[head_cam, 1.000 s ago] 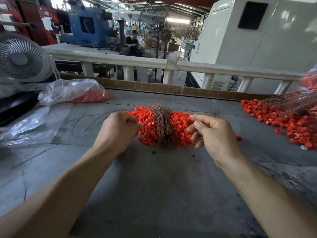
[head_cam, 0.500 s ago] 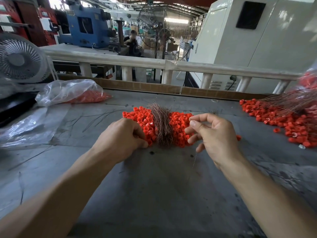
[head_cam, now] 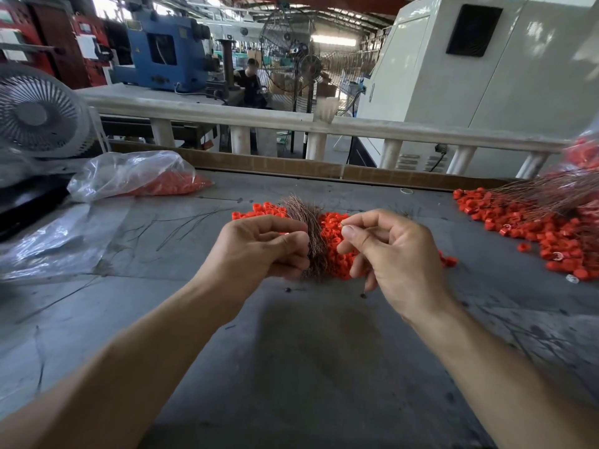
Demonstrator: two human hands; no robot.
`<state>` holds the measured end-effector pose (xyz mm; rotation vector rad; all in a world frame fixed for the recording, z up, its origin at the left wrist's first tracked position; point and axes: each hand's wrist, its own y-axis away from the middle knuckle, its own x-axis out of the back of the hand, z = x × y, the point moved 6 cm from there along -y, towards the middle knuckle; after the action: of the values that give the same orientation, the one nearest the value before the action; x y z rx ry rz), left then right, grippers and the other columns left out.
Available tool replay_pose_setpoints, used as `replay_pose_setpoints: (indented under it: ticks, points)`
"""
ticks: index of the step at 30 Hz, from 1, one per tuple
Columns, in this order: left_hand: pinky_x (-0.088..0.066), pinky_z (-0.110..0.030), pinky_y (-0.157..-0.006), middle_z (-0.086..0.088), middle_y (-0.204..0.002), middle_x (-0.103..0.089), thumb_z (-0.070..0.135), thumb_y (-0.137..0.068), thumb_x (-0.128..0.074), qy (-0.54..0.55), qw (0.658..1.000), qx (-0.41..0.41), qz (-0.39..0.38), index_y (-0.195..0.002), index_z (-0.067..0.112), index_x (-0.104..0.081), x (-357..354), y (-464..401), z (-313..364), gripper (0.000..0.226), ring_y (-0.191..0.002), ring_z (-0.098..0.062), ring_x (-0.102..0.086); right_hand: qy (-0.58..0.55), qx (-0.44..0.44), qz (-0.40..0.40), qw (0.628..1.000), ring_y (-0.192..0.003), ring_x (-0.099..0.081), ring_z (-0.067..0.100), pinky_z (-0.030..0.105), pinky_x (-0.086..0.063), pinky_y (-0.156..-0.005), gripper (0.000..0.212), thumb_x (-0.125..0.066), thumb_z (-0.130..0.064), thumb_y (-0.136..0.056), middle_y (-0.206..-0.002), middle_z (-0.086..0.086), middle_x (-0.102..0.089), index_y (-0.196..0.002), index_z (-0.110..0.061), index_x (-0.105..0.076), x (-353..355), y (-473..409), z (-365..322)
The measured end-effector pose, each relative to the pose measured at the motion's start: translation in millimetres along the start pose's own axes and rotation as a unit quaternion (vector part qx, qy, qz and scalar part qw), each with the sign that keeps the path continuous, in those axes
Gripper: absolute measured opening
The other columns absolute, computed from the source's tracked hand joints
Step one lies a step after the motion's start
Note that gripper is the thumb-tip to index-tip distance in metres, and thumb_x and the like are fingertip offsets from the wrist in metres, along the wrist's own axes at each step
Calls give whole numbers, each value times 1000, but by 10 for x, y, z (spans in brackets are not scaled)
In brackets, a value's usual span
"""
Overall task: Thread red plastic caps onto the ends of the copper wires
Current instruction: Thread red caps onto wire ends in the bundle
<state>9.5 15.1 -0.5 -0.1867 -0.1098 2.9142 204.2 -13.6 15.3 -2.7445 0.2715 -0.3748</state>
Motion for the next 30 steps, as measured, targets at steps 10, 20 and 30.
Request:
replay_pose_setpoints:
  ticks: [10, 20, 30]
  points:
    - [-60, -28, -64, -20, -91, -75, -7, -91, -63, 17, 998, -46, -37, -104, 6, -70, -91, 23, 21, 20, -76, -23, -75, 32, 43, -37, 998, -58, -62, 10, 23, -51, -48, 12, -67, -12, -96, -77, -3, -76, -93, -23, -71, -93, 75, -178]
    - [-55, -24, -58, -18, -87, -70, -8, -85, -70, 2, 995, -88, -47, -102, 4, -66, -121, 4, 39, 21, -74, -20, -72, 106, 77, -34, 991, -65, -68, 10, 27, -55, -63, 11, -73, -17, -92, -67, -5, -71, -84, -25, -73, -116, 128, -266]
    - [-57, -31, -63, -10, -84, -69, -3, -82, -75, -43, 992, -116, -40, -102, 2, -68, -129, 24, 80, 22, -70, -17, -65, 136, 106, -42, 984, -50, -47, 5, 18, -37, -52, 14, -74, -14, -91, -52, -6, -54, -79, -22, -72, -146, 138, -289]
